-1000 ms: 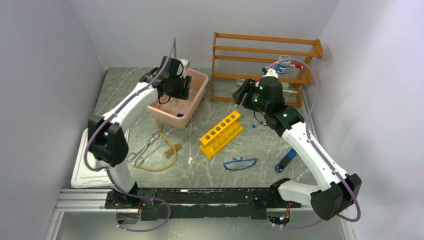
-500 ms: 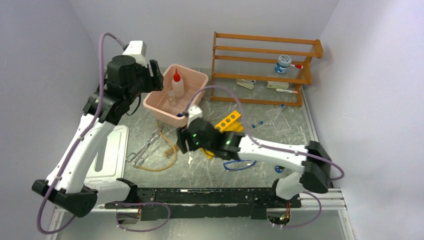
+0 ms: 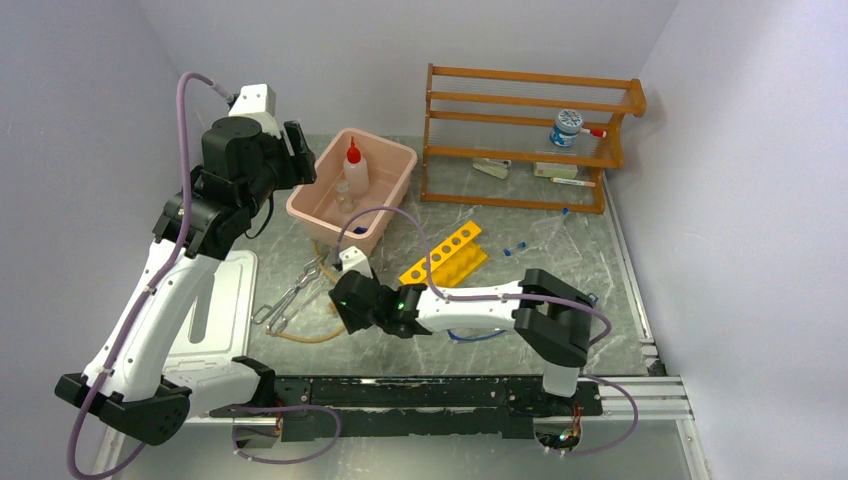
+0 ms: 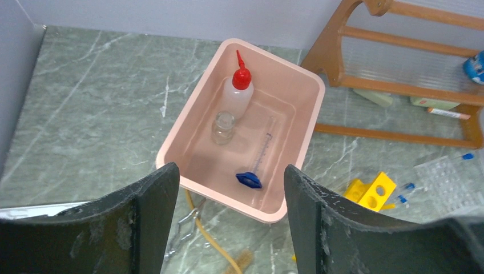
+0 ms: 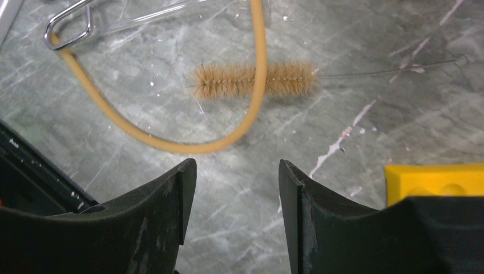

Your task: Organize the chemistry lab equipment

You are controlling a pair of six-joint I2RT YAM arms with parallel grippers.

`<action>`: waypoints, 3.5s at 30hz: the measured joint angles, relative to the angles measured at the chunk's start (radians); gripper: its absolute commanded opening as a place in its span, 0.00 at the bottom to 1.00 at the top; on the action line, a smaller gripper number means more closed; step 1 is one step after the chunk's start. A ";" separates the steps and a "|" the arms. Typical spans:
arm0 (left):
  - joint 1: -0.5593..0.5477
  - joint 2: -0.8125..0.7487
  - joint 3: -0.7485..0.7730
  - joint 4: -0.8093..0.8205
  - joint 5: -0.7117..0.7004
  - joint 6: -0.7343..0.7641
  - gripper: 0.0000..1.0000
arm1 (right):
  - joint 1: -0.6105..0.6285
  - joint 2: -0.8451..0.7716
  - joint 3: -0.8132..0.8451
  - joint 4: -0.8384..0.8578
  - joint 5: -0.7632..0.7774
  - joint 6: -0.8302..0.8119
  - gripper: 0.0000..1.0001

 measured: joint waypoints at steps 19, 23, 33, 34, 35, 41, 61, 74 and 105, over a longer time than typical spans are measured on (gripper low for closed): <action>0.000 -0.014 -0.036 -0.016 0.014 -0.084 0.70 | 0.001 0.192 0.078 0.065 0.068 0.078 0.39; 0.000 -0.016 -0.044 -0.016 0.016 -0.089 0.71 | 0.001 0.194 0.079 0.054 0.101 0.100 0.33; 0.000 -0.068 -0.318 -0.138 0.010 -0.143 0.61 | -0.002 0.128 0.046 -0.077 0.230 0.198 0.40; 0.000 -0.068 -0.346 -0.154 0.011 -0.150 0.56 | -0.002 0.110 0.035 -0.080 0.233 0.200 0.44; 0.000 -0.067 -0.385 -0.172 0.012 -0.159 0.53 | -0.002 0.092 0.027 -0.080 0.232 0.199 0.47; 0.003 -0.040 -0.539 -0.197 0.062 -0.182 0.52 | -0.003 -0.003 -0.007 -0.012 0.183 0.163 0.52; 0.003 0.192 -0.761 0.126 0.196 -0.098 0.55 | -0.014 -0.392 -0.207 0.146 0.202 0.137 0.47; 0.000 0.220 -0.811 0.312 0.188 -0.102 0.43 | -0.032 -0.439 -0.207 0.122 0.258 0.114 0.47; -0.113 0.123 -0.972 0.357 0.099 -0.255 0.15 | -0.071 -0.481 -0.221 0.187 0.229 0.021 0.48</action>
